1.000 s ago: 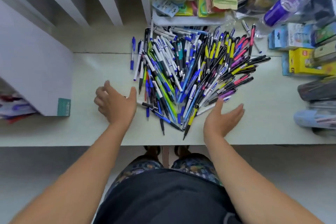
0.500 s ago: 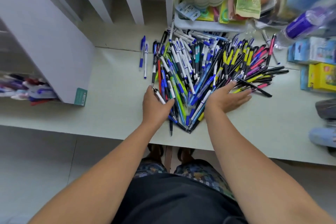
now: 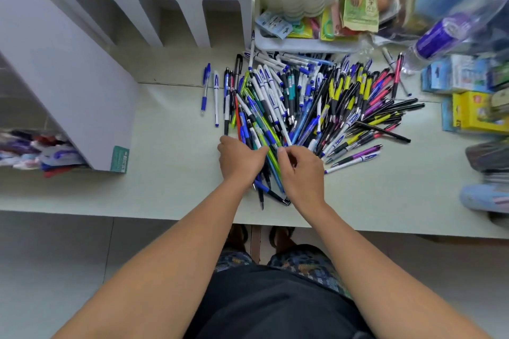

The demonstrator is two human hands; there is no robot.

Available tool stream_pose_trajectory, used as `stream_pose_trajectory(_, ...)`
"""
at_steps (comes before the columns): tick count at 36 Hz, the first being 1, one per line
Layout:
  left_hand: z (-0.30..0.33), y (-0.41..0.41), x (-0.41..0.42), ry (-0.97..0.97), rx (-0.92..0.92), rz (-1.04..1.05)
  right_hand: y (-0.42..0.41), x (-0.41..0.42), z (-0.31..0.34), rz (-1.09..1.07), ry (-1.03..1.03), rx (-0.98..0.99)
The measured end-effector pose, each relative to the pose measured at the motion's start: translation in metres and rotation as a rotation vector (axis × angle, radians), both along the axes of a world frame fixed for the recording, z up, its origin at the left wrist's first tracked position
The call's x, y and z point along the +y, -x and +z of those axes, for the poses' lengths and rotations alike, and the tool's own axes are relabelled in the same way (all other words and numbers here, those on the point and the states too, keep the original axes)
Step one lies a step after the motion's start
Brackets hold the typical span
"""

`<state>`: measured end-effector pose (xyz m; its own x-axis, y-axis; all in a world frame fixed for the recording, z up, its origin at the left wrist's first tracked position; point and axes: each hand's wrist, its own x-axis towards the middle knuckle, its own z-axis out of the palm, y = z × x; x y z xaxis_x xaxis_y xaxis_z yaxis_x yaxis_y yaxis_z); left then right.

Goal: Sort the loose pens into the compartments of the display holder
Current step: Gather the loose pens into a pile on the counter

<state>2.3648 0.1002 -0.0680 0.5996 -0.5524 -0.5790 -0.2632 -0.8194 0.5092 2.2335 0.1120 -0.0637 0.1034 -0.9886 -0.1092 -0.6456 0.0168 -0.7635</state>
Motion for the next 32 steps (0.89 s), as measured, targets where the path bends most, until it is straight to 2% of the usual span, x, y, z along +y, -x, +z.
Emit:
stream_pose_trajectory(4,-0.004,-0.003,-0.008,-0.005,0.024,-0.056,-0.006,-0.007,-0.001,0.020,-0.011,0.032)
stream_pose_trajectory(7,-0.008,-0.013,-0.008,0.038,0.048,-0.039,-0.007,-0.002,0.004,0.163,0.002,0.082)
stream_pose_trajectory(11,-0.013,-0.028,-0.008,0.097,0.128,-0.017,-0.007,0.007,0.000,0.595,-0.135,0.430)
stream_pose_trajectory(13,-0.012,-0.035,-0.006,0.124,0.204,-0.026,-0.009,0.011,-0.006,0.705,-0.173,0.586)
stream_pose_trajectory(19,-0.016,-0.065,0.004,0.178,0.365,-0.083,-0.015,0.008,-0.013,0.547,-0.164,0.561)
stream_pose_trajectory(25,-0.002,-0.087,0.009,0.247,0.465,-0.011,-0.030,-0.005,-0.009,0.374,-0.167,0.471)
stream_pose_trajectory(29,0.004,-0.099,0.016,0.155,0.498,-0.071,-0.041,-0.016,-0.014,0.153,-0.231,0.262)
stream_pose_trajectory(32,0.005,-0.101,0.026,0.077,0.575,-0.120,-0.048,-0.021,-0.014,0.097,-0.217,0.197)
